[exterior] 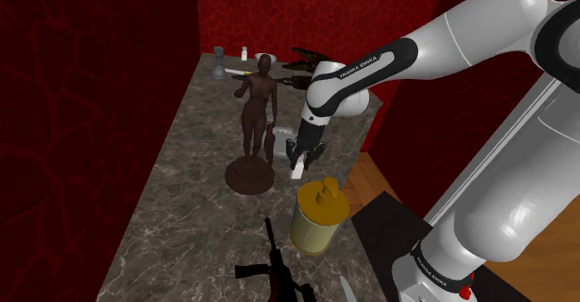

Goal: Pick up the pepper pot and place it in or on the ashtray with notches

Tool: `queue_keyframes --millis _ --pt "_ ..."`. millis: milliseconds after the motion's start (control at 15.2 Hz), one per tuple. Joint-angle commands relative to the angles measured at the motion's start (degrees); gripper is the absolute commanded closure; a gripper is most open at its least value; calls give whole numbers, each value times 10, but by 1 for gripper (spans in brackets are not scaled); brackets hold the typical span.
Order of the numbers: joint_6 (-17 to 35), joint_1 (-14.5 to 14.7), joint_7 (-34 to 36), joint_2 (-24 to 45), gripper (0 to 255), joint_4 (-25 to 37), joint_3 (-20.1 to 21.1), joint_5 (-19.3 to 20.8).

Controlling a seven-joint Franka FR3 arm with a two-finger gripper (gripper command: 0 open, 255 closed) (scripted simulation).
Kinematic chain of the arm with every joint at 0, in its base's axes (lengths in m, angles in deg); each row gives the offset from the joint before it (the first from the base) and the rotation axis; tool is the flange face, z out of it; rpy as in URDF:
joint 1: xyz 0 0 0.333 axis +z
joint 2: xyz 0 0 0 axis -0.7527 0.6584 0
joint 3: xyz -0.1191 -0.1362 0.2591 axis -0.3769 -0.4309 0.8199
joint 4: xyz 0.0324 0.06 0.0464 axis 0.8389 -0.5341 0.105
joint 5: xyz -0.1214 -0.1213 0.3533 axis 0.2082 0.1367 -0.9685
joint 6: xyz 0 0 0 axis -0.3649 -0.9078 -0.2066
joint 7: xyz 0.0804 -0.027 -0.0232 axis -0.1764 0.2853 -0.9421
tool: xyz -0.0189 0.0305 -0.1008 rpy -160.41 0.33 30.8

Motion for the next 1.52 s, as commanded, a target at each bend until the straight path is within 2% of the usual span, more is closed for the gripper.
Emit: queue_keyframes --millis 0,330,1452 --pt "0 0 0 0 255 0 0 0" --pt "0 0 0 0 255 0 0 0" --pt "-135 -5 34 -87 255 51 -5 22"
